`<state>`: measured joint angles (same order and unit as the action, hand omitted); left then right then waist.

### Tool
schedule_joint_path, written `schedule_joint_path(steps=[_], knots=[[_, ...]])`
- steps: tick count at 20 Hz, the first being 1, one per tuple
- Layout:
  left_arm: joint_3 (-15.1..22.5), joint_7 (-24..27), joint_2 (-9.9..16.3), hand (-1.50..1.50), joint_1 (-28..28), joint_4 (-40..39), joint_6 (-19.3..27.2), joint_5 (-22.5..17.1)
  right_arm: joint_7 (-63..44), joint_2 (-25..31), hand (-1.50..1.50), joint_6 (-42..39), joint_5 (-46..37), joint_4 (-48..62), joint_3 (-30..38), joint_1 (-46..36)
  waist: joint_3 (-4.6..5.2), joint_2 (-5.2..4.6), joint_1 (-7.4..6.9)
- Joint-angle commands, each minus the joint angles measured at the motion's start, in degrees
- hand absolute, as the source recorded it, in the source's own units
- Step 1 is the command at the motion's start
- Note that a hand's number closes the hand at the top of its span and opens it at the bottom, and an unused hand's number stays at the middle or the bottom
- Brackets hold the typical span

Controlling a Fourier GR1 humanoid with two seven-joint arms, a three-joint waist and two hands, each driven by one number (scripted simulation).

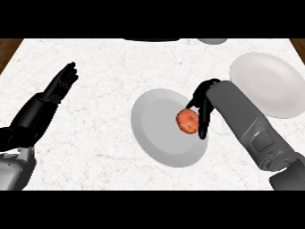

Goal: Pick the squash from the plate and place it in the plate

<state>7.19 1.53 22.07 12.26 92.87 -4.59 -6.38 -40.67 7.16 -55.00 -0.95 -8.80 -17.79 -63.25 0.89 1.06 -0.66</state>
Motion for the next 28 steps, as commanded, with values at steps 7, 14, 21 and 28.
schedule_joint_path(steps=[7,14,21,28], knots=[[0.16,2.24,-0.35,0.00,-4.22,1.76,-0.51,1.75,8.62,-1.53,1.50,-1.51,-3.93,-8.06,-3.02,8.76,-0.95,-1.29,-0.26],[-0.18,0.49,-1.27,0.00,-1.91,-0.01,-0.63,1.90,13.09,-2.23,1.50,9.43,-11.94,-17.96,-8.57,13.35,-0.95,-1.07,0.66],[-1.47,-0.73,-0.90,0.00,-3.24,-0.04,0.38,1.42,9.63,-3.32,1.50,39.93,-31.09,-34.75,-21.85,11.37,-0.95,1.48,3.58],[-3.37,1.06,0.01,0.00,-6.43,-0.57,0.23,1.10,1.72,0.26,1.50,57.84,-42.60,-51.97,-27.73,20.15,-0.83,1.22,5.53]])
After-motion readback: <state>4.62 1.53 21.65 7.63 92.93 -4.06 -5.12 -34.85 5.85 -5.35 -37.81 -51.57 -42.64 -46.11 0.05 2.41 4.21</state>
